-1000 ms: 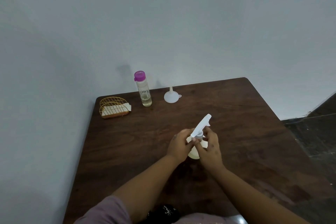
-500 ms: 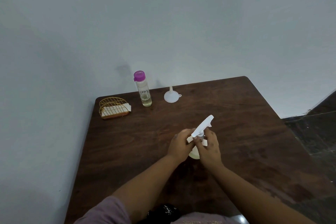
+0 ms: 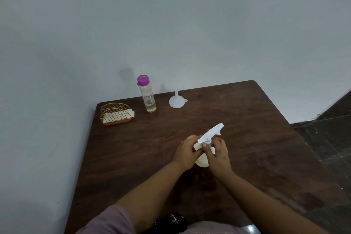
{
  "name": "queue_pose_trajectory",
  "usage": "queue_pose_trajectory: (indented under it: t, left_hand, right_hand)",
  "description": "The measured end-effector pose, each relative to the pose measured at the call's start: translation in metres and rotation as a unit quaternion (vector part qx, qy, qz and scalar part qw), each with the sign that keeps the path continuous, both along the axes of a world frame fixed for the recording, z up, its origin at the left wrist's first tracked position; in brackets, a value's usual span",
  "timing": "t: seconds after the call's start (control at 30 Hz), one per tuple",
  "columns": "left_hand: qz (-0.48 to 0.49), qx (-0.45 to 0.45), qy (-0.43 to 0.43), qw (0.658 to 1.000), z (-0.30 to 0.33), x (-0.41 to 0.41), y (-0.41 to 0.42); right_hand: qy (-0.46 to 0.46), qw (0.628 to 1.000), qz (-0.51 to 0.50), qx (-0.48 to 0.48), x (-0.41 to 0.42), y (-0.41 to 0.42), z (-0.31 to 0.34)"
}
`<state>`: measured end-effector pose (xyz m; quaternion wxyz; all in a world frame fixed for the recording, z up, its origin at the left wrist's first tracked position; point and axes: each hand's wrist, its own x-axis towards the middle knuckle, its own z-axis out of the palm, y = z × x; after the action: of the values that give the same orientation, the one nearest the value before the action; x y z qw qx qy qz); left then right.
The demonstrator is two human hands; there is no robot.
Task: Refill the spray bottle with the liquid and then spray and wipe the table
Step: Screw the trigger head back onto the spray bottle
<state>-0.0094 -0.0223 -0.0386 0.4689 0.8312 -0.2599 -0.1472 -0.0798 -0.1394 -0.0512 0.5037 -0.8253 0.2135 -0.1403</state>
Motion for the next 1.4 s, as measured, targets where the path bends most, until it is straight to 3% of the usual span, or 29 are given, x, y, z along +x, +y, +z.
queue_pose_trajectory:
  t: [0.2,0.43,0.53,0.67,0.73,0.83,1.0,1.23,1.4]
  left_hand:
    - [-0.045,0.065,0.009,0.997,0.008,0.004,-0.001]
    - [-0.019,0.084,-0.045,0.995,0.002,-0.002,-0.004]
    - [-0.025,0.094,-0.037,0.995,0.001,0.006,0.0]
    - [-0.098,0.192,-0.034,0.976,0.006,0.025,-0.007]
    - [-0.118,0.191,-0.001,0.974,0.012,0.028,-0.014]
    - [-0.141,0.205,0.011,0.969,0.014,0.033,-0.017]
    - [-0.171,0.23,0.03,0.957,-0.003,0.037,-0.016]
    - [-0.118,0.181,0.009,0.976,0.0,0.028,-0.012]
    - [-0.149,0.249,-0.077,0.954,-0.007,0.026,-0.016]
  right_hand:
    - [-0.041,0.998,0.015,-0.047,0.002,-0.004,0.004]
    - [-0.038,0.992,-0.122,0.01,0.005,0.02,0.0]
    - [-0.036,0.998,-0.022,-0.038,0.006,0.005,0.0]
    - [-0.005,0.983,0.181,-0.003,0.008,-0.02,0.016]
    - [0.005,0.973,0.232,-0.014,0.012,-0.03,0.022]
    - [-0.006,0.972,0.211,-0.103,0.019,-0.039,0.019]
    - [0.054,0.964,0.146,-0.217,0.027,-0.038,0.02]
    - [0.064,0.968,0.07,-0.233,0.025,-0.007,0.011]
    - [0.079,0.978,0.027,-0.192,0.022,-0.002,0.011]
